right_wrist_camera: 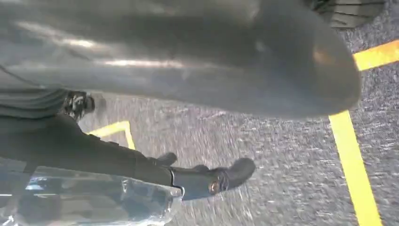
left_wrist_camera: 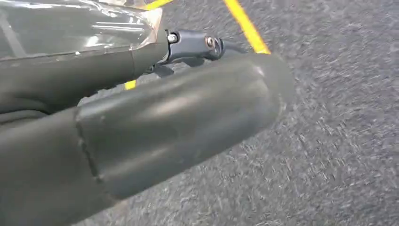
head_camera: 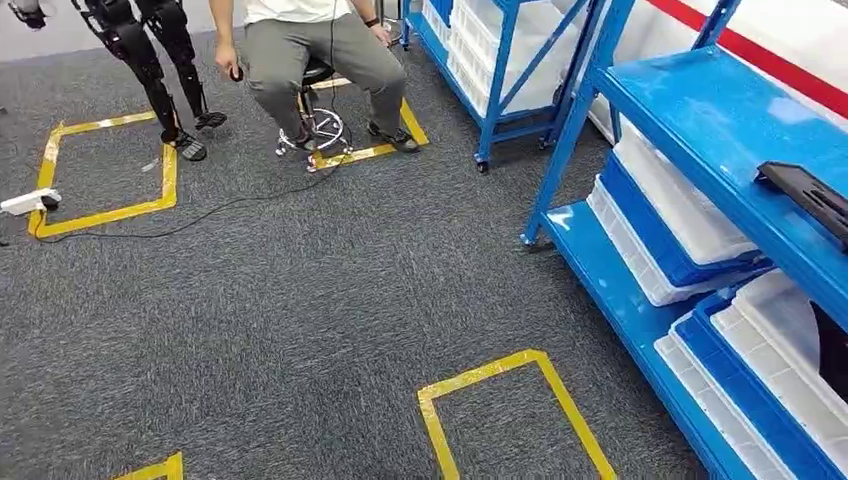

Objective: Take the parts from the cabinet and place them on the table.

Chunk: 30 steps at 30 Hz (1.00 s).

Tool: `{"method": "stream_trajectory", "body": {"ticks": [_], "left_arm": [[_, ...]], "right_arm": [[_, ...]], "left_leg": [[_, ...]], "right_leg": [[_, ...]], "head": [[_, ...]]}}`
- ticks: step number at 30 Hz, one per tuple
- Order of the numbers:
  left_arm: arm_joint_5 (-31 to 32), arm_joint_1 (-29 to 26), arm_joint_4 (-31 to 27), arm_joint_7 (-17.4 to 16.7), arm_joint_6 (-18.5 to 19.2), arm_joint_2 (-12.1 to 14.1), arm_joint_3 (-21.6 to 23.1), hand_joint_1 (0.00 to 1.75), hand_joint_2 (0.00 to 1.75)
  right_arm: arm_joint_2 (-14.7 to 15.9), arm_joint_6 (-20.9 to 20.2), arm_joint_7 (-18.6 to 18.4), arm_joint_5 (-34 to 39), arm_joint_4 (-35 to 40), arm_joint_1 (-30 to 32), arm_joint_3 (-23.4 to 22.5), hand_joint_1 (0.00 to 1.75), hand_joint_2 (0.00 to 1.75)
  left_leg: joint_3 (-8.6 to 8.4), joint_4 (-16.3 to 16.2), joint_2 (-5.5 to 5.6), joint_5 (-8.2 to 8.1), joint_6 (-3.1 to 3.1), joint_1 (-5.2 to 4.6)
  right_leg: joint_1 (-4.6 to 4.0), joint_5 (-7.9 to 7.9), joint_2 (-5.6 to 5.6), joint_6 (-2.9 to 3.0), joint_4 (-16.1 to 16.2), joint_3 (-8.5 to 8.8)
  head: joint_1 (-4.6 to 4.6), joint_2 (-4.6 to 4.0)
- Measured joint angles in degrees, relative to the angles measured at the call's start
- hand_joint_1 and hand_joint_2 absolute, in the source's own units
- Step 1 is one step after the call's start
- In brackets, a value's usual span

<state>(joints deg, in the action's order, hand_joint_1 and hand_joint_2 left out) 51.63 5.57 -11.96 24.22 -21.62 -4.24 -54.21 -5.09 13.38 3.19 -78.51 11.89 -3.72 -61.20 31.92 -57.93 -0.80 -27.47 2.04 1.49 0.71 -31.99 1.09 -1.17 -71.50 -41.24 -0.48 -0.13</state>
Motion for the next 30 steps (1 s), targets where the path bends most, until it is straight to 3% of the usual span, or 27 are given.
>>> {"method": "stream_trajectory", "body": {"ticks": [1,2,3,5,6,7,10,11,12,13,14,16,17,18,19,20,21,22,23,26,27,28,29,30], "left_arm": [[0.00,-0.05,0.00,-0.02,0.00,0.02,0.00,0.00,0.00],[0.00,-0.08,0.00,-0.02,0.00,0.02,0.00,0.00,0.00],[0.00,-0.07,0.00,-0.04,0.00,-0.02,0.00,0.00,0.00],[0.00,-0.07,0.00,-0.07,0.00,-0.09,0.00,0.00,0.00],[0.00,-0.07,0.00,-0.09,0.00,-0.13,0.00,0.00,0.00],[0.00,-0.07,0.00,-0.09,0.00,-0.07,0.00,0.00,0.00],[0.00,-0.06,0.00,-0.20,0.00,-0.15,0.00,0.00,0.00],[0.00,0.12,0.00,-0.22,-0.02,-0.26,0.00,0.00,0.00],[0.00,0.18,0.00,-0.26,-0.04,-0.28,-0.02,0.00,0.00],[0.00,0.22,0.00,-0.26,-0.07,-0.31,0.00,0.00,0.00],[0.11,0.08,0.02,-0.26,-0.07,-0.39,0.04,0.00,0.00],[0.07,-0.40,0.02,-0.35,-0.09,-0.31,0.02,0.00,0.00],[0.07,-0.54,0.02,-0.35,-0.09,-0.28,0.02,0.00,0.00],[0.07,-0.55,0.02,-0.35,-0.09,-0.28,0.00,0.00,0.00],[0.07,-0.55,0.02,-0.35,-0.09,-0.31,0.00,0.00,0.00],[0.07,-0.54,0.02,-0.35,-0.09,-0.28,0.00,0.00,0.00],[0.07,-0.54,0.02,-0.35,-0.09,-0.24,0.00,0.00,0.00],[0.07,-0.56,0.02,-0.35,-0.09,-0.24,0.00,0.00,0.00],[0.09,-0.56,0.04,-0.39,-0.15,-0.28,0.02,0.00,0.00],[0.07,-0.38,0.02,-0.42,-0.26,-0.33,0.00,0.00,0.00],[0.07,-0.29,0.02,-0.41,-0.30,-0.39,0.00,0.00,0.00],[0.07,-0.19,0.02,-0.39,-0.33,-0.42,0.00,0.00,0.00],[0.07,-0.25,0.00,-0.39,-0.37,-0.35,0.00,0.00,0.00],[0.07,-0.40,0.00,-0.39,-0.42,-0.28,0.00,0.00,0.00]], "right_arm": [[0.00,0.00,-0.02,-0.02,0.00,0.02,0.00,0.00,0.00],[0.00,0.00,-0.04,-0.02,0.00,0.11,0.00,0.00,0.00],[0.00,0.00,-0.11,-0.07,0.00,0.25,0.00,0.00,0.00],[0.02,0.00,-0.24,-0.11,0.00,0.26,-0.02,0.00,0.00],[0.04,0.00,-0.24,-0.15,0.00,0.15,-0.02,0.00,0.00],[0.00,0.00,-0.24,-0.17,0.00,0.06,-0.02,0.00,0.00],[0.07,0.00,-0.24,-0.17,0.00,0.17,-0.02,0.00,0.00],[0.13,0.00,-0.28,-0.17,0.00,0.22,-0.02,0.00,0.00],[0.15,0.00,-0.31,-0.20,0.02,0.25,-0.02,0.00,0.00],[0.09,0.00,-0.35,-0.22,0.02,0.24,-0.04,0.00,0.00],[0.13,0.00,-0.42,-0.22,0.02,0.06,-0.04,0.00,0.00],[0.11,0.00,-0.42,-0.28,0.02,-0.21,-0.04,0.00,0.00],[0.07,0.00,-0.42,-0.28,0.02,-0.15,-0.04,0.00,0.00],[0.07,0.00,-0.42,-0.31,0.02,-0.10,-0.04,0.00,0.00],[0.07,0.00,-0.42,-0.28,0.02,0.01,-0.07,0.00,0.00],[0.07,0.00,-0.42,-0.31,0.02,0.01,-0.07,0.00,0.00],[0.02,0.00,-0.42,-0.31,0.02,-0.05,-0.07,0.00,0.00],[0.04,0.00,-0.42,-0.33,0.02,-0.09,-0.07,0.00,0.00],[0.07,0.00,-0.46,-0.31,0.02,-0.30,-0.07,0.00,0.00],[0.07,0.07,-0.81,-0.11,0.02,0.24,-0.11,0.00,0.00],[0.09,0.09,-0.87,-0.07,0.02,0.30,-0.15,0.00,0.00],[0.11,0.09,-0.94,-0.02,0.02,0.38,-0.17,0.00,0.00],[0.02,0.09,-0.98,0.00,0.02,0.20,-0.17,0.00,0.00],[-0.02,0.09,-0.98,0.02,0.02,0.02,-0.17,0.00,0.00]], "left_leg": [[0.05,-0.02,-0.88,-0.03,0.05,-0.13],[0.03,-0.02,-1.59,-0.04,0.05,-0.23],[0.03,-0.03,-2.38,-0.07,0.00,-0.24],[-0.17,-0.04,-3.69,-0.25,-0.26,-0.21],[-0.39,-0.06,-4.29,-0.41,-0.52,-0.24],[-0.60,-0.09,-4.80,-0.65,-0.91,-0.70],[-1.21,0.21,-6.34,-0.71,-1.68,-0.51],[-1.46,0.20,-6.87,-0.90,-2.10,-0.45],[-1.18,-0.10,-5.34,-1.43,-2.58,0.04],[-0.54,-2.22,-1.98,-2.96,-2.49,0.14],[1.02,-5.70,-0.48,-5.11,-2.36,0.17],[5.15,-14.07,0.77,-8.85,-2.41,0.15],[6.98,-17.32,0.95,-9.37,-2.46,0.15],[7.29,-17.19,0.95,-8.29,-2.46,0.18],[6.55,-14.86,0.97,-6.12,-2.48,0.26],[4.69,-10.53,1.25,-3.18,-2.55,0.45],[2.40,-5.42,2.18,-0.46,-2.63,0.78],[0.97,-2.57,5.36,-0.40,-2.86,1.31],[0.83,-1.37,6.26,-0.77,-2.95,1.31],[0.78,-1.64,4.29,-0.65,-1.83,0.12],[0.63,-1.14,3.69,-0.41,-1.34,0.29],[0.38,-0.47,2.74,0.05,-0.49,0.31],[0.41,-0.44,2.00,0.08,-0.03,0.27],[0.43,-0.44,1.22,0.06,0.11,0.19]], "right_leg": [[0.11,-1.02,-0.20,-0.17,-3.13,-1.29],[0.22,-0.93,-0.33,-0.48,-3.77,-1.34],[0.24,-0.02,-0.46,-0.94,-1.60,0.09],[0.37,3.26,-1.76,-1.83,8.14,5.68],[0.40,4.48,-4.23,-1.90,13.08,8.48],[-0.21,4.73,-5.78,-1.25,13.35,8.43],[-0.98,5.08,-3.83,-0.24,13.46,8.30],[-0.70,5.26,-3.19,0.14,13.79,8.21],[0.72,5.50,-2.57,0.72,14.08,8.96],[0.48,5.48,-2.02,1.09,14.15,9.04],[0.30,5.57,-1.53,1.85,14.16,9.06],[-0.05,5.49,-0.03,1.99,14.14,9.10],[-0.18,5.48,0.92,2.00,14.12,9.23],[-0.18,5.47,1.69,1.99,14.10,9.38],[-0.16,5.45,2.50,1.97,14.03,9.50],[-0.08,5.43,3.40,1.95,13.90,9.58],[0.02,5.36,4.32,1.84,13.68,9.59],[-0.01,5.19,5.04,1.47,13.47,9.28],[-0.60,4.96,5.70,1.09,12.77,8.67],[-0.15,5.58,7.46,-0.07,13.55,7.46],[-0.22,5.49,7.94,-0.45,13.55,7.48],[-0.11,4.68,3.85,-0.38,11.94,7.13],[-0.14,3.18,1.76,-0.12,9.40,5.75],[-0.09,1.63,0.76,0.09,6.13,4.05]], "head": [[-0.02,0.00],[-0.04,0.00],[0.00,0.00],[0.04,0.00],[0.02,0.00],[-0.07,0.00],[-0.09,0.00],[-0.11,0.00],[-0.15,0.00],[-0.15,0.00],[-0.42,0.00],[-0.46,0.00],[-0.42,0.00],[-0.39,0.00],[-0.44,0.00],[-0.39,0.00],[-0.44,0.00],[-0.42,0.00],[-0.33,0.00],[-0.46,0.00],[-0.43,0.00],[-0.42,0.00],[-0.11,0.00],[-0.09,0.00]]}}
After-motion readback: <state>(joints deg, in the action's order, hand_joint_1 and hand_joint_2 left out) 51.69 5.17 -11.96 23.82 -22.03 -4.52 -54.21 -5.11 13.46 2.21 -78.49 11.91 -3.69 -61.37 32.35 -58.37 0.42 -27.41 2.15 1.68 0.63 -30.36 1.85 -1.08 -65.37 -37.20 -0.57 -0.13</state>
